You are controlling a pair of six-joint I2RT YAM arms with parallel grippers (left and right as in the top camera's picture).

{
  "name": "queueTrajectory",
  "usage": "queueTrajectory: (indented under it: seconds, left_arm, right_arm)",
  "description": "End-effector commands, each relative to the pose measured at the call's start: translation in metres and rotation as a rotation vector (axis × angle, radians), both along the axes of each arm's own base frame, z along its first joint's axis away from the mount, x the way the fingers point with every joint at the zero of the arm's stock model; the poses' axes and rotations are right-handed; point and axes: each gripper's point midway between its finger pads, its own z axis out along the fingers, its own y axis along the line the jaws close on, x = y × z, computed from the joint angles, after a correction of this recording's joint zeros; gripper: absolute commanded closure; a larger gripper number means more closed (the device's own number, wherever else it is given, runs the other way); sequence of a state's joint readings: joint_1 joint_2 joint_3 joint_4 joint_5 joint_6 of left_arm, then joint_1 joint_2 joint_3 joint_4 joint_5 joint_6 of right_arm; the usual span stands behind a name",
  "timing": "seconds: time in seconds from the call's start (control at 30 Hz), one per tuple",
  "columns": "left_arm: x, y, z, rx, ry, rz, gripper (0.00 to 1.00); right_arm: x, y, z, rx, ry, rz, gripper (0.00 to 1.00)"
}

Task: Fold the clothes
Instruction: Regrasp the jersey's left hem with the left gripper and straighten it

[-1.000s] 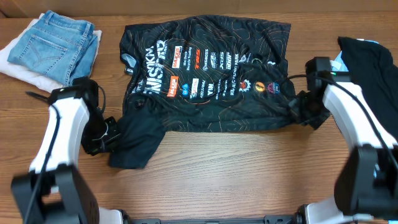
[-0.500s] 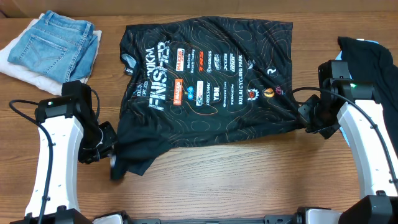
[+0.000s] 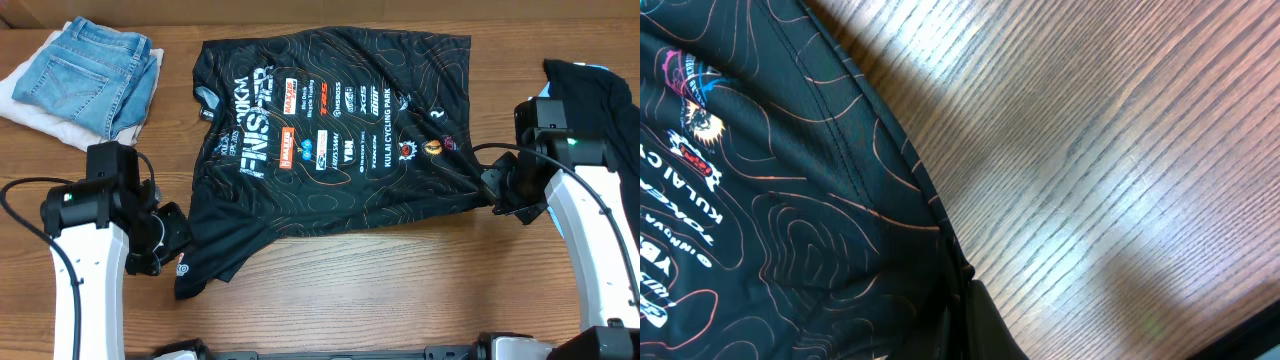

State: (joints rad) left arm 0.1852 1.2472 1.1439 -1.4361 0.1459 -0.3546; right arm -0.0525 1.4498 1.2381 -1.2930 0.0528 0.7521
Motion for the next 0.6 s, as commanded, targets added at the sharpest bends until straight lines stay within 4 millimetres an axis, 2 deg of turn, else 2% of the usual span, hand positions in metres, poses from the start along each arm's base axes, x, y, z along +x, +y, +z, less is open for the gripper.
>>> queueTrajectory:
  seconds: [0.0, 0.17, 0.33, 0.57]
  left_arm:
    - [0.004, 0.0, -0.002, -0.008, -0.013, -0.015, 0.38]
    - [0.016, 0.005, -0.016, 0.0, 0.028, -0.015, 0.34]
    - [0.022, 0.019, -0.043, 0.052, 0.139, -0.016, 0.36]
    - [0.023, 0.033, -0.078, 0.103, 0.291, -0.029, 0.34]
  right_arm:
    - [0.005, -0.005, 0.013, -0.02, -0.053, -0.012, 0.96]
    - [0.006, -0.005, 0.013, -0.024, -0.056, 0.014, 0.96]
    - [0.006, -0.006, 0.013, -0.032, -0.055, 0.017, 0.96]
    - [0.008, -0.006, 0.014, -0.032, -0.063, 0.018, 0.96]
